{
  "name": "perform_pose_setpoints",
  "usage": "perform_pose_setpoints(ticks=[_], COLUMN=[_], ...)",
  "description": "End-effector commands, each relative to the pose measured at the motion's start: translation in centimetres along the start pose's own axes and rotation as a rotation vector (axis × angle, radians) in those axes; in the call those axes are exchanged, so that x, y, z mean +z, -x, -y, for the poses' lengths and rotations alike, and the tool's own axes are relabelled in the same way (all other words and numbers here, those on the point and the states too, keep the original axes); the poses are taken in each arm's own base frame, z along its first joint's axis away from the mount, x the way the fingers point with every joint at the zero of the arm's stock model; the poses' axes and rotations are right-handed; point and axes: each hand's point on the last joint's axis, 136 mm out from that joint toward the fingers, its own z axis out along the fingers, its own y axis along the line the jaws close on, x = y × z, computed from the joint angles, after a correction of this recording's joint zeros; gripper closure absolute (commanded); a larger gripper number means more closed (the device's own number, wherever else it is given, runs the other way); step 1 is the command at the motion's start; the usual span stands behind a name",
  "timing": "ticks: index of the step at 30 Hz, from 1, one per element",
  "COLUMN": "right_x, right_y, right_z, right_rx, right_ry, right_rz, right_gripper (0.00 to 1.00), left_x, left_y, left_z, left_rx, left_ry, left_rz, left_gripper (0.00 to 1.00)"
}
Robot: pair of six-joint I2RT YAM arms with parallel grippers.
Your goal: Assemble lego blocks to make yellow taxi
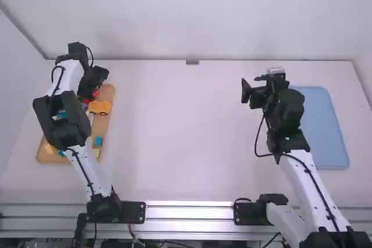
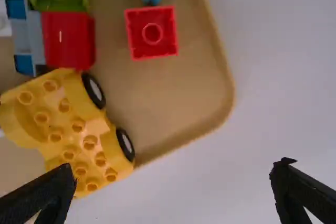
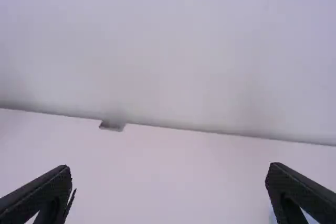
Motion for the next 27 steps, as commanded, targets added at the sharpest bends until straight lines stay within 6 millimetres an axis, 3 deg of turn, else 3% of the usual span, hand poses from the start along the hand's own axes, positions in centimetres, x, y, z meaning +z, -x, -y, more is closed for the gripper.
perform_pose_setpoints(ticks=[1, 11, 27], right_x=[0.0, 0.1, 0.1], right_y=[2.2, 2.5, 1.6], right_z=[-0.6, -2.6, -2.7], right_rx=[-0.003, -0.020, -0.009], right_ry=[0.017, 0.069, 0.073], right_rz=[0.049, 0.058, 0.024], right_gripper=[0.02, 0.02, 0.02], left_x=[1.1, 1.7, 4.5], left_y=[-0.6, -1.7, -2.8], left_z=[-0.9, -4.2, -5.6], left_rx=[-0.040, -0.193, -0.221], left_ry=[0.018, 0.152, 0.212], left_rz=[-0.026, -0.042, -0.082], left_gripper=[0.01, 0.01, 0.01])
